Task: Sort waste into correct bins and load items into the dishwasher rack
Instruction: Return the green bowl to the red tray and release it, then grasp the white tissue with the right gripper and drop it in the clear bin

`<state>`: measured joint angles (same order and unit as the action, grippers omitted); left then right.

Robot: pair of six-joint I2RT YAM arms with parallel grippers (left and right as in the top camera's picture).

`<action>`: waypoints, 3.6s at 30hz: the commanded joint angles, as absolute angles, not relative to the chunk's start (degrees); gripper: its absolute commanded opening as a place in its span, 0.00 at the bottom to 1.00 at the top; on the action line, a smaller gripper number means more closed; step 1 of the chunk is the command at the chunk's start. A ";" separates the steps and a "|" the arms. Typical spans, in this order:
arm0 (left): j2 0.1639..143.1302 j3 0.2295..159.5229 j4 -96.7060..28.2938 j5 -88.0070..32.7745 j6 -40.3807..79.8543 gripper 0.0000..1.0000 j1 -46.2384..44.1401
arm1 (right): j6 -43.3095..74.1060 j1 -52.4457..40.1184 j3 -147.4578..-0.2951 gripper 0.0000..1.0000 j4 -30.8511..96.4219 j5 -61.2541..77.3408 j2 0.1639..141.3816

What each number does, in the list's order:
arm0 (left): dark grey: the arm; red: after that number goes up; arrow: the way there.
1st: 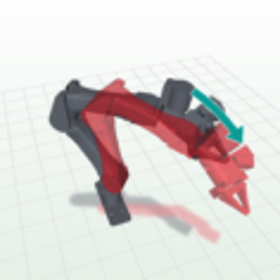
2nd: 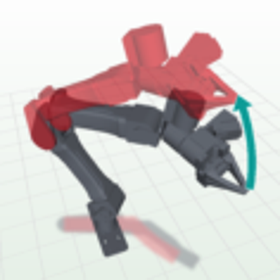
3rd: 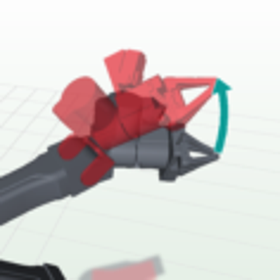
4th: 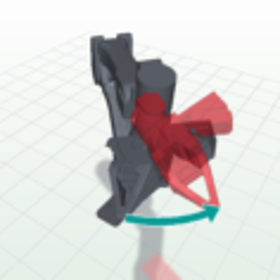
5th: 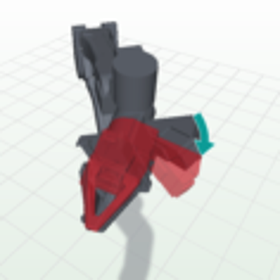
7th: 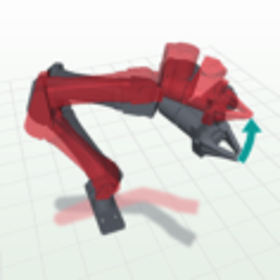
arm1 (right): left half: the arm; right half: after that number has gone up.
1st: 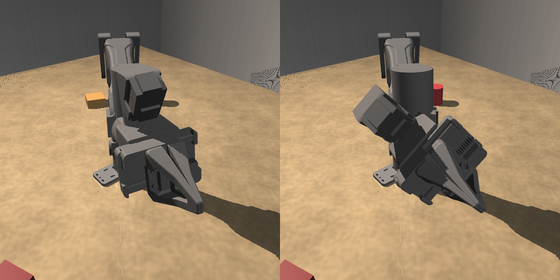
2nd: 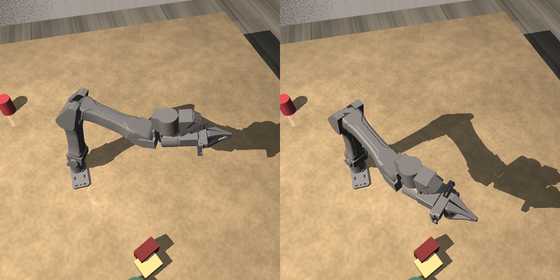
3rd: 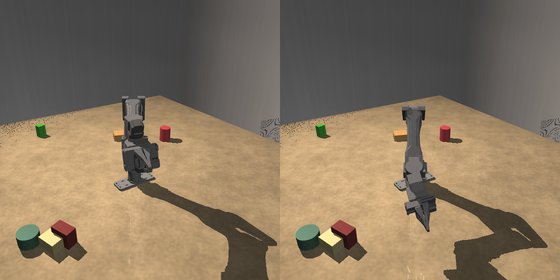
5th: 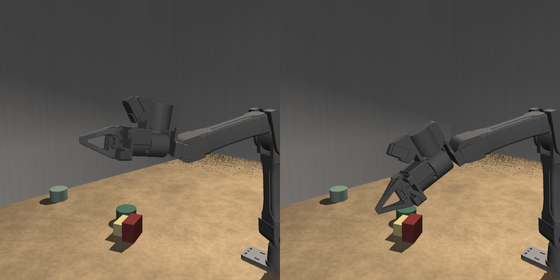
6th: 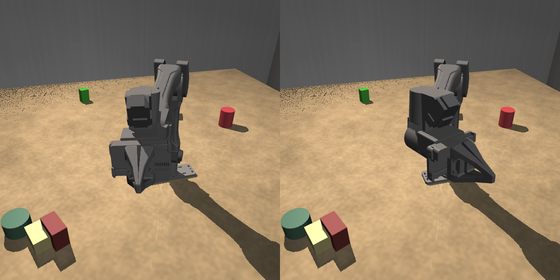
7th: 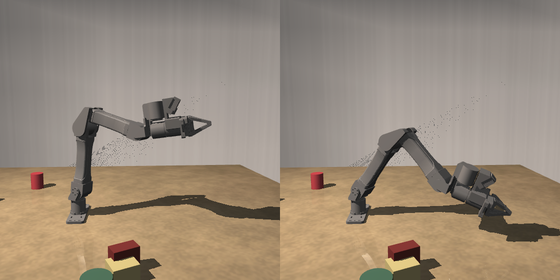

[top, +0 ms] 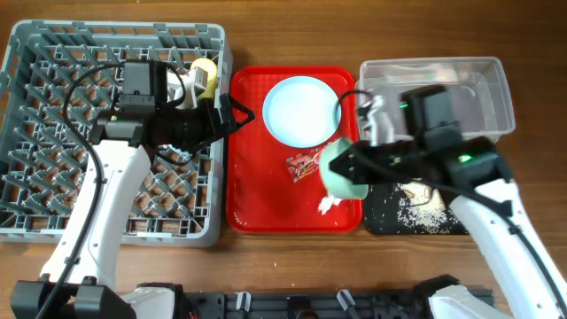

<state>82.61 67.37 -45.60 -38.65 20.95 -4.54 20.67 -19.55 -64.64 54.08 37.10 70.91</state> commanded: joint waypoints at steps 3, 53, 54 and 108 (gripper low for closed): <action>81.76 67.94 -45.47 -38.48 21.28 1.00 -4.34 | 25.65 -35.97 -62.65 0.04 45.63 24.40 75.92; 81.76 67.94 -45.50 -38.48 21.28 1.00 -4.34 | 45.15 -45.34 -49.10 0.40 43.62 -20.95 87.70; 81.76 67.94 -45.50 -38.46 21.28 1.00 -4.34 | 45.12 -45.34 -49.10 0.40 42.89 -20.93 88.51; 81.76 67.94 -45.47 -38.46 21.28 1.00 -4.34 | 19.64 1.58 -63.37 0.42 38.17 26.02 76.90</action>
<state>82.61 67.37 -45.58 -38.65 20.95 -4.54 10.07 4.93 -62.15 36.23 14.83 77.60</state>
